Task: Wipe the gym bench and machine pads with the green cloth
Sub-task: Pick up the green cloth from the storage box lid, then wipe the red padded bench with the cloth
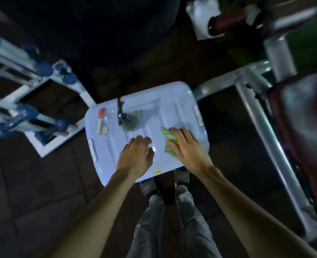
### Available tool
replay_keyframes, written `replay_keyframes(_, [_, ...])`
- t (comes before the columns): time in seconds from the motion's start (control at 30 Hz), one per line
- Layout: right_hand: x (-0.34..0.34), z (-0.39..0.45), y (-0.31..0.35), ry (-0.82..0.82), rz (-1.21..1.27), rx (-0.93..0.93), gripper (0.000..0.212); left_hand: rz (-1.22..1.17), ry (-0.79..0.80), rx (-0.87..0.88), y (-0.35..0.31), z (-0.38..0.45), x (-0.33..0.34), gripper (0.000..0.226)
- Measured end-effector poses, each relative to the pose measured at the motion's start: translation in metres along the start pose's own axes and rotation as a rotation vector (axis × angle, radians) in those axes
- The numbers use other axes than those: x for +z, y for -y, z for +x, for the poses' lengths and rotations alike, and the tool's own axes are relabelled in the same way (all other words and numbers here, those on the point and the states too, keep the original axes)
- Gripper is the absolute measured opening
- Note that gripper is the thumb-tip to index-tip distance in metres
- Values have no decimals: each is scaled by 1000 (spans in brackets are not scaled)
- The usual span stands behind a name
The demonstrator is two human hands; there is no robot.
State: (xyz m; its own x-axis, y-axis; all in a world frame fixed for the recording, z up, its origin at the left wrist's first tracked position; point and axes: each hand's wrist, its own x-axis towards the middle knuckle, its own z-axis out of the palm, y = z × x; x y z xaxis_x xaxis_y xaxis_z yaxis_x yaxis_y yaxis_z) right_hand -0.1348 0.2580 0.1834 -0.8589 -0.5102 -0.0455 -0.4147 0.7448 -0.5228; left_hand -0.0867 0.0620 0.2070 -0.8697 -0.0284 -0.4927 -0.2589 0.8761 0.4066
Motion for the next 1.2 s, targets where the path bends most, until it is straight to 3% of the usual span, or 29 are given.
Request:
replay_keyframes(0.1, [-87, -25, 5, -126, 148, 219, 48, 45, 36, 101, -67, -6, -44, 25])
replay_keyframes(0.2, [-165, -55, -3, -356, 286, 378, 38, 106, 88, 212, -139, -4, -72, 22])
replay_keyframes(0.37, [-260, -120, -44, -698, 352, 567, 41, 115, 166, 361, -266, 1, -86, 24])
replay_keyframes(0.43, [-284, -148, -73, -776, 333, 641, 34, 149, 191, 418, -313, 9, -82, 23])
replay_keyframes(0.57, [-322, -193, -143, -848, 327, 769, 44, 236, 256, 498, -398, 43, -59, 19])
replay_keyframes(0.67, [-346, -209, -206, -833, 321, 837, 46, 277, 268, 505, -460, 78, -35, 20])
replay_keyframes(0.8, [-361, -208, -290, -685, 216, 874, 40, 291, 295, 465, -522, 136, 1, 21])
replay_keyframes(1.0, [-311, -145, -416, -579, 123, 904, 41, 324, 363, 367, -567, 265, 75, 24])
replay_keyframes(1.1, [-253, -90, -490, -505, 34, 894, 53, 380, 234, 517, -586, 354, 127, 23])
replay_keyframes(1.2, [-191, -48, -552, -348, -46, 892, 61, 460, 81, 700, -593, 432, 180, 51])
